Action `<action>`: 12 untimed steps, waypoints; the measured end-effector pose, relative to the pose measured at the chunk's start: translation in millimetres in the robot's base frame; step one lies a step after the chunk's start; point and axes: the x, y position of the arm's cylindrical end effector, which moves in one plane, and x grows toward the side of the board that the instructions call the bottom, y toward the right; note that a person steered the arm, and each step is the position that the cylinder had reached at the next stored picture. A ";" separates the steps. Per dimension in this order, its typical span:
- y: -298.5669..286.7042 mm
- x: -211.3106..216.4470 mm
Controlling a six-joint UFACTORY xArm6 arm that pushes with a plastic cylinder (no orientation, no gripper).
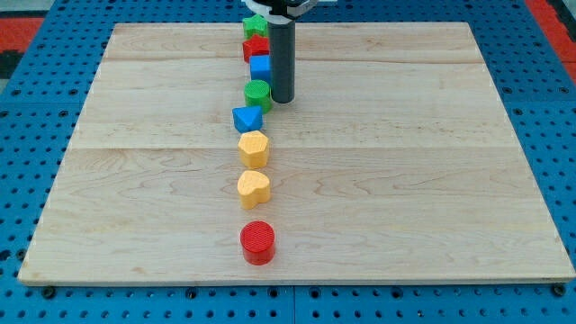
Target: Push the stars towards the left side of the board
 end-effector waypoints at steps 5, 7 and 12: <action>42.3 -143.2; -44.1 -159.7; -68.1 -162.7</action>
